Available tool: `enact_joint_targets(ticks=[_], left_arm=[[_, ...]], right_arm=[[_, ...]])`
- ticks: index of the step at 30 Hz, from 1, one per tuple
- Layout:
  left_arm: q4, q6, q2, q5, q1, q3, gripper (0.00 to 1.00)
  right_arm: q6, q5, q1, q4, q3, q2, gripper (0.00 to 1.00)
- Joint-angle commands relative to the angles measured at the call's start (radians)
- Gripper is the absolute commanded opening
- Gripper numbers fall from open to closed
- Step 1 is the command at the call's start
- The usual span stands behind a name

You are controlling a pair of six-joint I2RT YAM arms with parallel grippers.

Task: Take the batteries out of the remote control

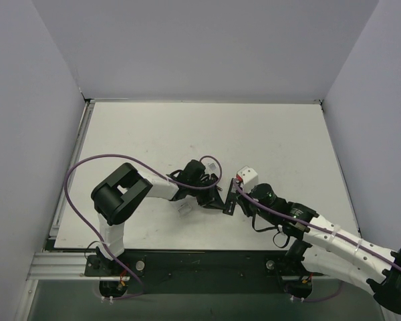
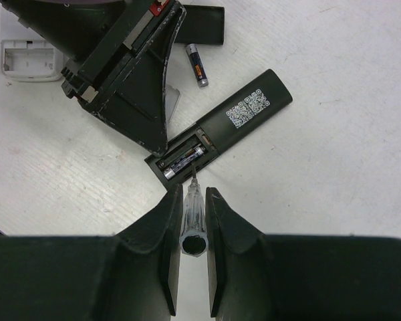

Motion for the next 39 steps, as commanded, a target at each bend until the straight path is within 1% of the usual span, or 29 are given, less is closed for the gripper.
enact_joint_targets(ticks=[1, 11, 12, 13, 14, 16, 17, 20, 23, 25, 26, 32, 34, 39], left_arm=[[-0.002, 0.004, 0.018, -0.016, -0.012, -0.003, 0.23], [0.004, -0.005, 0.014, -0.019, -0.012, -0.007, 0.24], [0.010, -0.011, 0.014, -0.016, -0.012, -0.012, 0.23], [0.012, -0.013, 0.015, -0.015, -0.012, -0.012, 0.23], [0.013, -0.013, 0.017, -0.013, -0.012, -0.012, 0.23], [0.012, -0.013, 0.018, -0.015, -0.012, -0.013, 0.23], [0.016, -0.014, 0.017, -0.013, -0.011, -0.015, 0.24], [0.022, -0.014, 0.017, -0.013, -0.012, -0.020, 0.23], [0.038, -0.026, 0.011, -0.007, -0.012, -0.030, 0.24], [0.036, -0.025, 0.002, -0.013, -0.012, -0.029, 0.24], [0.021, -0.023, -0.001, -0.013, -0.011, -0.024, 0.23], [-0.013, -0.017, -0.040, -0.010, -0.011, -0.003, 0.25], [-0.048, 0.009, -0.067, -0.011, -0.009, 0.037, 0.27], [-0.223, 0.101, -0.116, -0.021, -0.007, 0.178, 0.32]], right_arm=[[0.001, -0.098, -0.015, 0.012, 0.001, 0.012, 0.00], [-0.013, -0.124, -0.013, -0.013, 0.070, 0.159, 0.00], [-0.004, -0.154, -0.015, -0.003, 0.062, 0.155, 0.00], [0.014, -0.164, -0.024, 0.018, 0.046, 0.143, 0.00], [0.066, -0.183, -0.039, 0.074, -0.014, 0.102, 0.00], [0.117, -0.219, -0.062, 0.159, -0.098, 0.055, 0.00], [0.152, -0.214, -0.070, 0.218, -0.184, 0.011, 0.00], [0.185, -0.191, -0.061, 0.273, -0.252, -0.078, 0.00], [0.189, -0.135, -0.053, 0.218, -0.246, -0.133, 0.00], [0.176, -0.134, -0.053, 0.192, -0.220, -0.143, 0.00], [0.171, -0.106, -0.053, 0.173, -0.212, -0.146, 0.00], [0.159, -0.098, -0.055, 0.161, -0.194, -0.150, 0.00], [0.148, -0.090, -0.056, 0.142, -0.177, -0.153, 0.00], [0.131, -0.079, -0.070, 0.060, -0.079, -0.149, 0.00]])
